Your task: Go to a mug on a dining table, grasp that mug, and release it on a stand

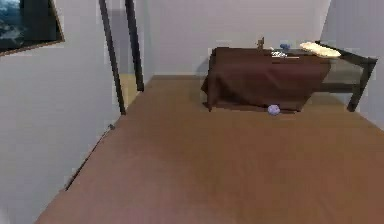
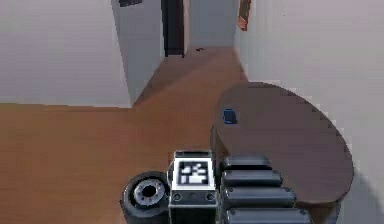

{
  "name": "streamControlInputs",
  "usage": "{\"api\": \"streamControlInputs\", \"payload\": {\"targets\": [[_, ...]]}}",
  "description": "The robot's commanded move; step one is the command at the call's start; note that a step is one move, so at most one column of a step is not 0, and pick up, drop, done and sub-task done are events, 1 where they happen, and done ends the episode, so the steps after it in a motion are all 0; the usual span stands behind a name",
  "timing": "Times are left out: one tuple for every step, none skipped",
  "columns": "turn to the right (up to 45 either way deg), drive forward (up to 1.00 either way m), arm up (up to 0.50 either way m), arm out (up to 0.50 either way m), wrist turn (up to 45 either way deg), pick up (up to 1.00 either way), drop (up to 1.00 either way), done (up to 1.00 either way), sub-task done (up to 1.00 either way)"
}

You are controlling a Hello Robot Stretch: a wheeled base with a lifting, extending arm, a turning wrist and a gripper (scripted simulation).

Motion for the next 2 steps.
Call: {"api": "streamControlInputs", "payload": {"targets": [[45.0,0.0,0.0,0.0,0.0,0.0,0.0,0.0,0.0],[45.0,0.0,0.0,0.0,0.0,0.0,0.0,0.0,0.0]]}}
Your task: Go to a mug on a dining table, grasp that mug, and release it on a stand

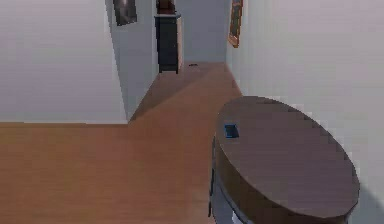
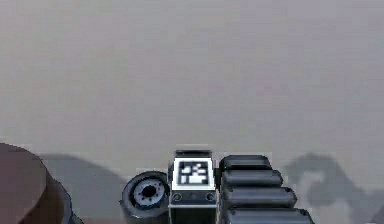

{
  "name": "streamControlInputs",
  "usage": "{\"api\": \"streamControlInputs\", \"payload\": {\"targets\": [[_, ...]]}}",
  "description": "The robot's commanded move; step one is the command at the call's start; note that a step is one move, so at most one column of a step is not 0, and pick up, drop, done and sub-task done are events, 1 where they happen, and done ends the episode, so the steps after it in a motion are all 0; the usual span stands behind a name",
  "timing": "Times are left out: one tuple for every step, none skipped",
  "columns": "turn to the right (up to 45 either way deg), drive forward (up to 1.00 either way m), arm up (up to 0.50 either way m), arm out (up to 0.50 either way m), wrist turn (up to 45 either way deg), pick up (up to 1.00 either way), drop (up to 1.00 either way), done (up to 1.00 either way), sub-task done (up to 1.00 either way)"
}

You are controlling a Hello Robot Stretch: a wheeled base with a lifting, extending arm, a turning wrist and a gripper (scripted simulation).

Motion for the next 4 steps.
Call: {"api": "streamControlInputs", "payload": {"targets": [[0.0,0.3,0.0,0.0,0.0,0.0,0.0,0.0,0.0],[-45.0,0.0,0.0,0.0,0.0,0.0,0.0,0.0,0.0],[-6.0,0.0,0.0,0.0,0.0,0.0,0.0,0.0,0.0],[0.0,0.0,0.0,0.48,0.0,0.0,0.0,0.0,0.0]]}}
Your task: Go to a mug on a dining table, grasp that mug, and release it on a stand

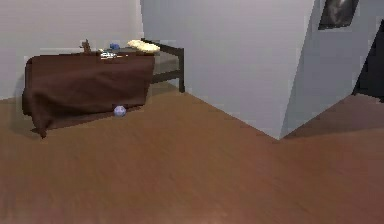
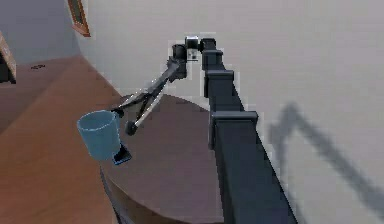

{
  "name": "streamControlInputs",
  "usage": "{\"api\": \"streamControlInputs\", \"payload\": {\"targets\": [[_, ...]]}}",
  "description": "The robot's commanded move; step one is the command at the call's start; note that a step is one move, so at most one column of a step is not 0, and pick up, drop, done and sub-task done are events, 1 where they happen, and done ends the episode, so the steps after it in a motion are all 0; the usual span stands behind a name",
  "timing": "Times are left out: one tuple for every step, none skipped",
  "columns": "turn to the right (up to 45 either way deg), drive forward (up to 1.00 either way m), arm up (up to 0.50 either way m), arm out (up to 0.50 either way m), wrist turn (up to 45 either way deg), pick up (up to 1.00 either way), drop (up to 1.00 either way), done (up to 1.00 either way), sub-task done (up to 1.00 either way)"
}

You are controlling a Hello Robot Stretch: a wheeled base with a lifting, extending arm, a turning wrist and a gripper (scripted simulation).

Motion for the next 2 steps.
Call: {"api": "streamControlInputs", "payload": {"targets": [[0.0,0.0,0.0,0.0,45.0,0.0,0.0,0.0,0.0],[0.0,0.0,0.0,0.0,45.0,0.0,0.0,0.0,0.0]]}}
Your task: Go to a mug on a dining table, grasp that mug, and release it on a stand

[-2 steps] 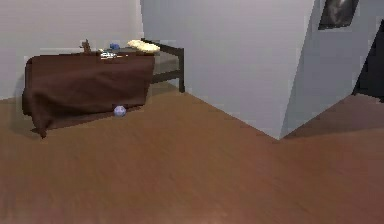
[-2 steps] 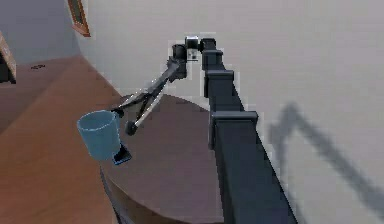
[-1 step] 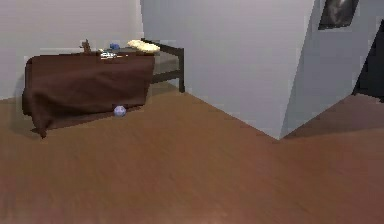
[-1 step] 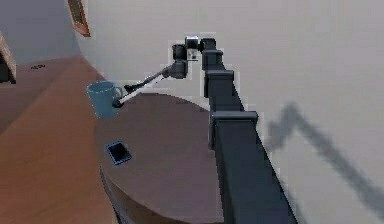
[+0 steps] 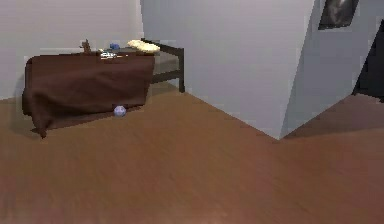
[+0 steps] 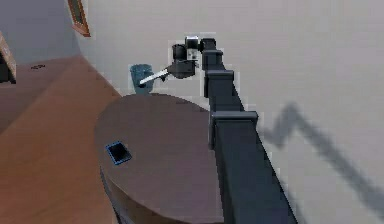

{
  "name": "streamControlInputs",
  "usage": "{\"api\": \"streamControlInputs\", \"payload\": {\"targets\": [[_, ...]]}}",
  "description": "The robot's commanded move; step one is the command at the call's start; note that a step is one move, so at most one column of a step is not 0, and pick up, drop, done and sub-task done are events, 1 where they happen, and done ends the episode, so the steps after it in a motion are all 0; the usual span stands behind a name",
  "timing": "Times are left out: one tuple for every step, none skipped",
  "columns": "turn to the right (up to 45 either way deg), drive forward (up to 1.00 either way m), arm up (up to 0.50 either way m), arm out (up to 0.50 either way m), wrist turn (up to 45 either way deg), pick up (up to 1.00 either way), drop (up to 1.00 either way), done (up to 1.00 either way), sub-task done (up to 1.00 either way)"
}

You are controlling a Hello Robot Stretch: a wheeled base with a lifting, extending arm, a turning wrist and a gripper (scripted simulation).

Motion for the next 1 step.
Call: {"api": "streamControlInputs", "payload": {"targets": [[0.0,0.0,0.0,0.0,21.0,0.0,0.0,0.0,0.0]]}}
